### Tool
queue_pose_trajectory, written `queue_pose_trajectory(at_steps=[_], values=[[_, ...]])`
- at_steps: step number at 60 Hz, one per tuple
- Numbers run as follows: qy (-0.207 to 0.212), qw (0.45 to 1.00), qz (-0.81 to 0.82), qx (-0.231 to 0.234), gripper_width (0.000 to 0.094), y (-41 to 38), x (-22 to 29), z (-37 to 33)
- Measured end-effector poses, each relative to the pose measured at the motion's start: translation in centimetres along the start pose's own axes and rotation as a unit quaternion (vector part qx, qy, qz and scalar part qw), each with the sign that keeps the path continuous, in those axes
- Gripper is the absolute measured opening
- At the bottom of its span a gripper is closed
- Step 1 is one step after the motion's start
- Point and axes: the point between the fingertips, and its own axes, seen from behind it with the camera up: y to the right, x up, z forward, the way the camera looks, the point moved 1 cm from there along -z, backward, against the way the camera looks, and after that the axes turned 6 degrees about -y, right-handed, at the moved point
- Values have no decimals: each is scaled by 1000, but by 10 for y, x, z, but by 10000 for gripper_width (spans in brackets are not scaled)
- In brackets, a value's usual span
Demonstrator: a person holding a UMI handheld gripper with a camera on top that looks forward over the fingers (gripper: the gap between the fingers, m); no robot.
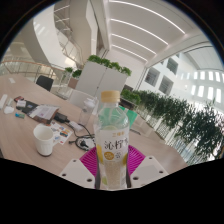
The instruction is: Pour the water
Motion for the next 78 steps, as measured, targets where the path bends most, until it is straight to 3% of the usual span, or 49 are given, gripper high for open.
queue_pose_trajectory(at_steps=[5,9,19,29,38,46,50,56,57,62,66,71,72,74,78], values=[[10,984,-178,-12,345,5,46,13],[23,945,-326,-28,345,-35,55,49],[33,749,-660,-52,343,-86,70,79],[-13,595,-800,-79,347,-99,71,96],[-31,548,-831,-91,349,-105,85,96],[-38,558,-825,-78,345,-107,84,95],[-38,590,-804,-70,347,-106,85,95],[-30,729,-681,-66,347,-97,104,91],[-26,762,-644,-67,315,-93,110,90],[4,910,-409,-67,349,-69,133,76],[34,971,-232,-46,362,-47,147,70],[61,998,-13,26,427,-28,127,66],[83,996,34,27,440,-27,124,54],[86,990,75,84,458,-30,128,68],[107,975,169,98,480,-37,66,66]])
